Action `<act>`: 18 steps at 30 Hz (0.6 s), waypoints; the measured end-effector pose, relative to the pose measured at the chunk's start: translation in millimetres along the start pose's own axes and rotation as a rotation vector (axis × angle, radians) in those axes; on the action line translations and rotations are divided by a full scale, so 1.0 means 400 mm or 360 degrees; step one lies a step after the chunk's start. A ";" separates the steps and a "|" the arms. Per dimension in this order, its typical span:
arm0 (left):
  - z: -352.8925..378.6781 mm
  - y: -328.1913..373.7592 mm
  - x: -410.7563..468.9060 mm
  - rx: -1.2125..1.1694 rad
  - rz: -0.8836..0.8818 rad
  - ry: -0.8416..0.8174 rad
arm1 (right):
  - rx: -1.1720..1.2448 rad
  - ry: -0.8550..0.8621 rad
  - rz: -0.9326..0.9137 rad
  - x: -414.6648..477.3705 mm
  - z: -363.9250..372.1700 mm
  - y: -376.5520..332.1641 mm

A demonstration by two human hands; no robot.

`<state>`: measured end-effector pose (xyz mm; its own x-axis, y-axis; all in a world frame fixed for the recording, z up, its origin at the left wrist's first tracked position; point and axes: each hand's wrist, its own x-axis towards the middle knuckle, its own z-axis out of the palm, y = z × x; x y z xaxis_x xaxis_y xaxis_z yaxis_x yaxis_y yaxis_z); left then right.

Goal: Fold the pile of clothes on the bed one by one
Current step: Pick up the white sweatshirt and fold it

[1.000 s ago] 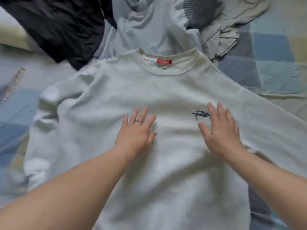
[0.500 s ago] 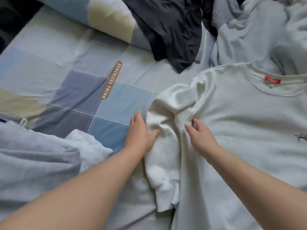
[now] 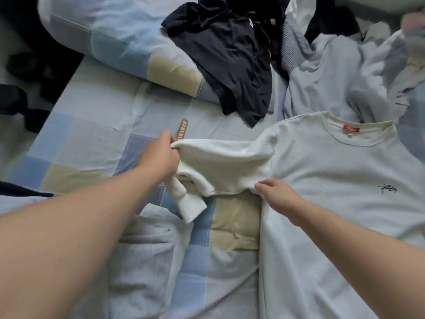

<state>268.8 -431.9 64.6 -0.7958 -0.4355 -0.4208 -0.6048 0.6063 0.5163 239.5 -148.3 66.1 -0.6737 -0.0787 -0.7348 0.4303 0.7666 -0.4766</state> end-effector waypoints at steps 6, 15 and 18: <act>-0.205 -0.067 0.134 0.0603 0.0509 -0.0015 | -0.0344 0.0162 -0.0226 0.042 0.062 -0.123; -0.204 -0.308 0.338 0.0705 0.0360 -0.0122 | -0.0746 0.0226 -0.0314 0.172 0.300 -0.215; -0.210 -0.369 0.360 0.0340 0.0228 -0.0276 | -0.0761 0.0117 -0.0313 0.218 0.376 -0.269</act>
<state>240.9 -640.0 -9.6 -0.8444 -0.2266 -0.4854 -0.4520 0.7877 0.4186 224.8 -333.3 -19.3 -0.7620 -0.2187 -0.6096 -0.0193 0.9485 -0.3161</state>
